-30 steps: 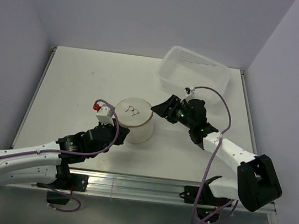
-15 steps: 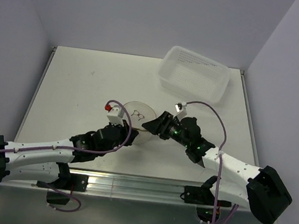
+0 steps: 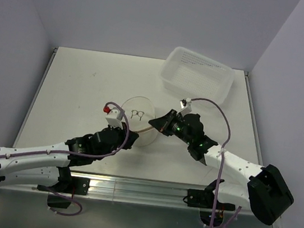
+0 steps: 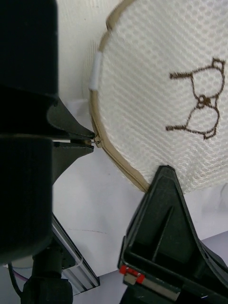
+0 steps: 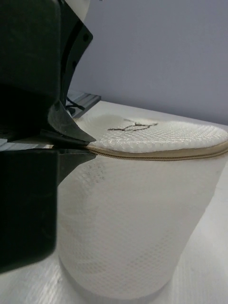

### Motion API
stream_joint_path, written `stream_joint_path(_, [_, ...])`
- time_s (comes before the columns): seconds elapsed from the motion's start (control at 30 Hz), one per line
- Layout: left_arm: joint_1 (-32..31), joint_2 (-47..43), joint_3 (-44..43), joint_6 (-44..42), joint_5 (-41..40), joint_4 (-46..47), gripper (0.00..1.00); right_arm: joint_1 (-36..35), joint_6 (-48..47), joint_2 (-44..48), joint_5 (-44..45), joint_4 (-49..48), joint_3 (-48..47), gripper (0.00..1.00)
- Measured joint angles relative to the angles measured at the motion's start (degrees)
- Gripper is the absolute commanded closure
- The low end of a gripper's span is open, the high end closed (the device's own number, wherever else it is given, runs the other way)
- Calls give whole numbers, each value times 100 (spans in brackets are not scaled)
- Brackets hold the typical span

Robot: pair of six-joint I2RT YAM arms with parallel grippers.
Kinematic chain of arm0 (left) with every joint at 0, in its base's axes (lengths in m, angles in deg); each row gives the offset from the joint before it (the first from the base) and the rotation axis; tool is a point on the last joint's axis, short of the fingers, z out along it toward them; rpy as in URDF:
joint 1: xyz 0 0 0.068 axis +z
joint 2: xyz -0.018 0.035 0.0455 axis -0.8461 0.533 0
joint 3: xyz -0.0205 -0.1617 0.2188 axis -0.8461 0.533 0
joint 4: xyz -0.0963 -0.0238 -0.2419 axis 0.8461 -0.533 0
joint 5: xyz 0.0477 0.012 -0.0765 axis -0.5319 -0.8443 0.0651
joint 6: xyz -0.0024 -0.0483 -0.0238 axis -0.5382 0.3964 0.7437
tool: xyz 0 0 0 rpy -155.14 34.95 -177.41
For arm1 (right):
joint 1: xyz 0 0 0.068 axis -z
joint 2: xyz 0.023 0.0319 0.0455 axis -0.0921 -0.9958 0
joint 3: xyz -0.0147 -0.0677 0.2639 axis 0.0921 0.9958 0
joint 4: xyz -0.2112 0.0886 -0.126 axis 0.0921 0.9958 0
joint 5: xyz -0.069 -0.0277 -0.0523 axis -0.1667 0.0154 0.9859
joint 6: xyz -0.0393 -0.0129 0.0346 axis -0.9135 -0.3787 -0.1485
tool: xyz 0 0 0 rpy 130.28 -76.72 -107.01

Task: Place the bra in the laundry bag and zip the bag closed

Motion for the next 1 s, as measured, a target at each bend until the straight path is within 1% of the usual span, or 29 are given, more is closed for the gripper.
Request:
stream_joint_path(0.2, [120,-376,0,-92,-245,-535,100,651,-560,-402,-592,286,-437,100])
stream_joint_path(0.37, [144,-507,-37,-63,-520,-925,100,754,-990,-892,-1244,516,-938,100])
stream_joint_path(0.5, [144,-551,-192,66,-793,-1244,100,769,-1224,-986,-1515,667,-1163,100])
stream_joint_path(0.6, [144,-662,-216,61,-874,-1276,99,774,-1285,-1027,-1641,680,-1263,100])
stream_joint_path(0.63, [144,-702,-216,57,-881,-1270,96,776,-1300,-1036,-1665,678,-1274,100])
stream_joint_path(0.67, [144,-732,-216,42,-883,-1261,81,776,-1305,-1040,-1685,678,-1276,100])
stream_joint_path(0.7, [144,-761,-216,0,-883,-1257,72,776,-1305,-1047,-1700,678,-1279,99])
stream_joint_path(0.73, [144,-793,-216,-44,-940,-1287,63,778,-1353,-1054,-1668,684,-1279,95])
stream_joint_path(0.77, [157,-844,-216,-90,-1012,-1368,45,828,-1399,-1060,-1628,732,-1279,91])
stream_joint_path(0.8, [175,-896,-216,-153,-1075,-1436,38,876,-1427,-1078,-1563,765,-1279,84])
stream_joint_path(0.83, [192,-960,-216,-153,-1119,-1491,28,918,-1456,-1104,-1499,800,-1279,65])
stream_joint_path(0.87, [201,-1032,-223,-170,-1167,-1576,23,940,-1443,-1113,-1443,839,-1279,55])
stream_joint_path(0.9, [201,-1086,-243,-155,-1200,-1652,16,942,-1478,-1113,-1366,885,-1279,33])
stream_joint_path(0.97, [201,-1217,-328,-197,-1248,-1827,3,901,-1491,-1104,-1252,929,-1283,13])
stream_joint_path(1.0, [201,-1294,-413,-234,-1279,-1945,2,883,-1523,-1088,-1215,951,-1287,1])
